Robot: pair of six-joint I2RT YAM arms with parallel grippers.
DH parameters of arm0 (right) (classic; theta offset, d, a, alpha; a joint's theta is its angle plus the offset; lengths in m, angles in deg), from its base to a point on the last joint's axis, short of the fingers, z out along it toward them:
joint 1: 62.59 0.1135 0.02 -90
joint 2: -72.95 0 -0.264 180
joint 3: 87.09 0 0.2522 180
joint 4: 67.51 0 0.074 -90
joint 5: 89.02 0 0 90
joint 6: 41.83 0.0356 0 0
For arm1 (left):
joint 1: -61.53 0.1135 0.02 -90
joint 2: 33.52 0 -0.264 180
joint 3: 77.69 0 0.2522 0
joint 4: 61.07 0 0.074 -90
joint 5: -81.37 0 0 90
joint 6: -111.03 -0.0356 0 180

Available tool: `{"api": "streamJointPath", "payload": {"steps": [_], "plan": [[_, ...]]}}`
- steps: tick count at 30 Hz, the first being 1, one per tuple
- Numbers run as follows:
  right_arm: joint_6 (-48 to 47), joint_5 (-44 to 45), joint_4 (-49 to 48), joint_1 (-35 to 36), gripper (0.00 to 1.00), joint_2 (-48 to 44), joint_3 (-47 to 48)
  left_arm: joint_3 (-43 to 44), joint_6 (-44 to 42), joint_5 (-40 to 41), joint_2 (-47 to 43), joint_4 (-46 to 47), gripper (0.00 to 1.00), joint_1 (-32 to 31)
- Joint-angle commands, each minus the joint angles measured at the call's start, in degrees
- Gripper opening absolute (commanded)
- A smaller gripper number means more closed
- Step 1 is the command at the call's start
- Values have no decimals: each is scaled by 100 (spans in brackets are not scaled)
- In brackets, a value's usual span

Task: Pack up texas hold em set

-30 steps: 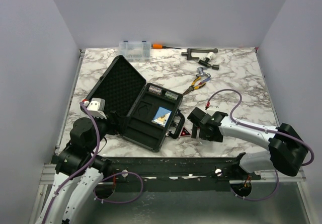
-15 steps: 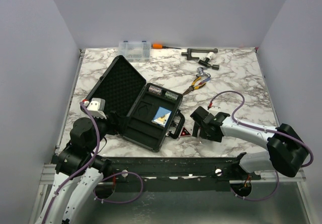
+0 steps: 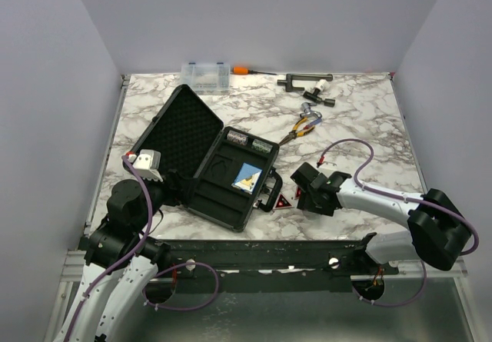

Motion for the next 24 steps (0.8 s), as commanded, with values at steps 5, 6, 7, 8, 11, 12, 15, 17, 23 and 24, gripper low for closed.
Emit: {"api": "streamJointPath", "payload": {"steps": [5, 6, 7, 8, 11, 12, 15, 17, 23, 24], "plan": [[-97, 360, 627, -26, 36, -171, 421, -29, -60, -27, -42, -15, 76, 11], [-107, 376, 690, -26, 35, -214, 481, -29, -55, -28, -36, -16, 76, 11], [-110, 392, 752, -22, 35, -243, 565, -28, -54, -27, -42, -11, 76, 8], [-124, 420, 812, -26, 35, -269, 654, -29, -53, -21, -52, -14, 76, 16], [-174, 521, 1010, -24, 34, -300, 936, -30, -43, -11, -73, -16, 76, 11], [-195, 543, 1071, -23, 34, -312, 1016, -35, -44, -12, -80, -16, 76, 16], [-263, 649, 1238, -22, 34, -336, 1267, -38, -20, -10, -110, -20, 76, 7], [-315, 709, 1327, -26, 35, -360, 1447, -37, -16, 13, -139, -25, 76, 7], [-611, 786, 1505, -22, 34, -320, 2101, 25, 124, 78, -311, -199, 76, 8], [-691, 783, 1501, -22, 34, -283, 2197, 3, 149, 104, -372, -208, 76, 9]]}}
